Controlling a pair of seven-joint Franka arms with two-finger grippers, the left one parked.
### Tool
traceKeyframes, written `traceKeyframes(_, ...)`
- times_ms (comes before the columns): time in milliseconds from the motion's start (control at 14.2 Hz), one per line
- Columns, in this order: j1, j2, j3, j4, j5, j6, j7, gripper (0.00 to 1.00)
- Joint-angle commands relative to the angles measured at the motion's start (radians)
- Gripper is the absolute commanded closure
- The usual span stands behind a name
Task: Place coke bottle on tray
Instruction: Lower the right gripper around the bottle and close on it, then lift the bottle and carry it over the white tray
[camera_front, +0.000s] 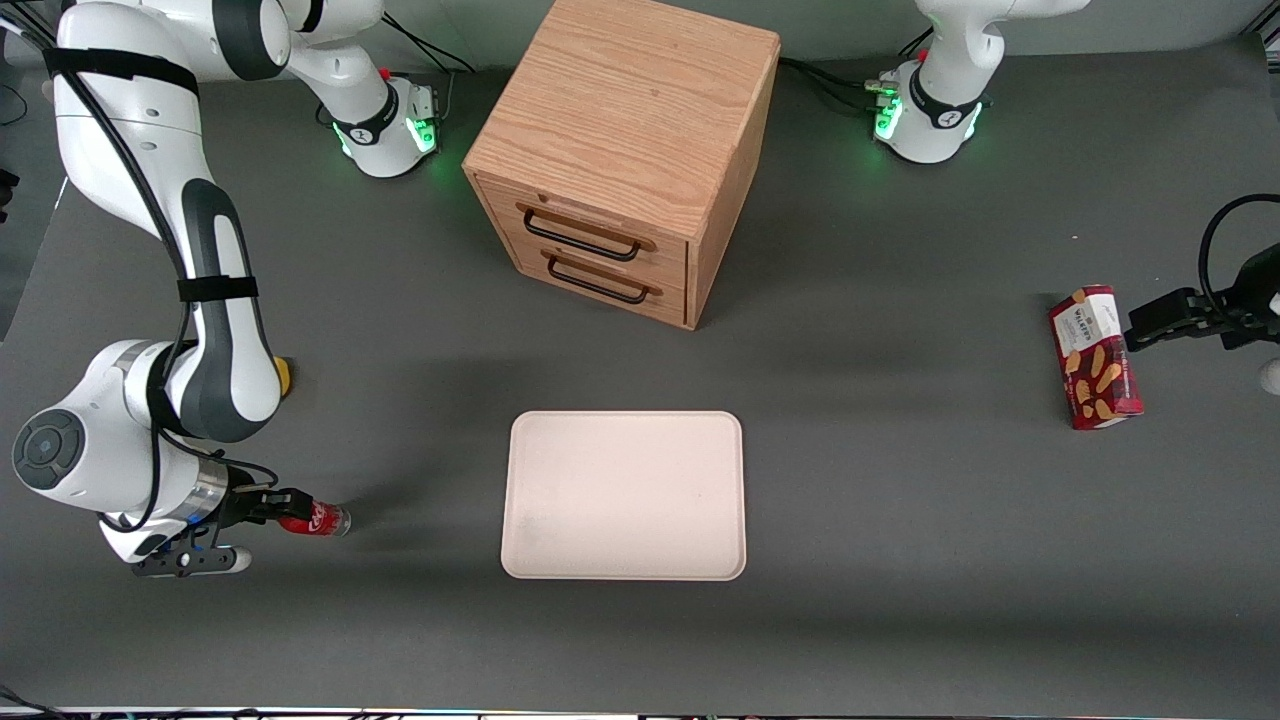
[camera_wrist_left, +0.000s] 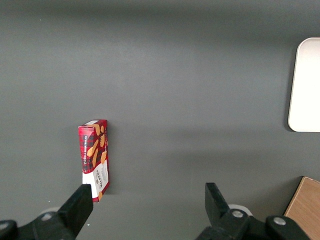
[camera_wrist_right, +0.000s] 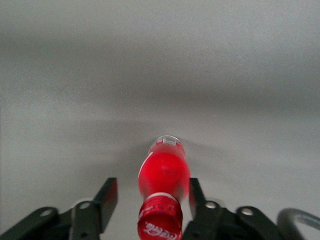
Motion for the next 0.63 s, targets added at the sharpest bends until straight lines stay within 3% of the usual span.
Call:
traceKeyframes(0, 0.007, -0.033, -0.001, -0.040, 0.019, 0.015, 0.010, 0.89)
traceKeyframes(71, 0.007, -0.033, -0.001, -0.042, 0.019, 0.015, 0.010, 1.00)
traceKeyframes(353, 0.005, -0.033, -0.001, -0.033, 0.010, 0.011, 0.001, 1.00)
traceKeyframes(564, 0.002, -0.060, -0.001, 0.041, -0.060, -0.047, -0.004, 1.00)
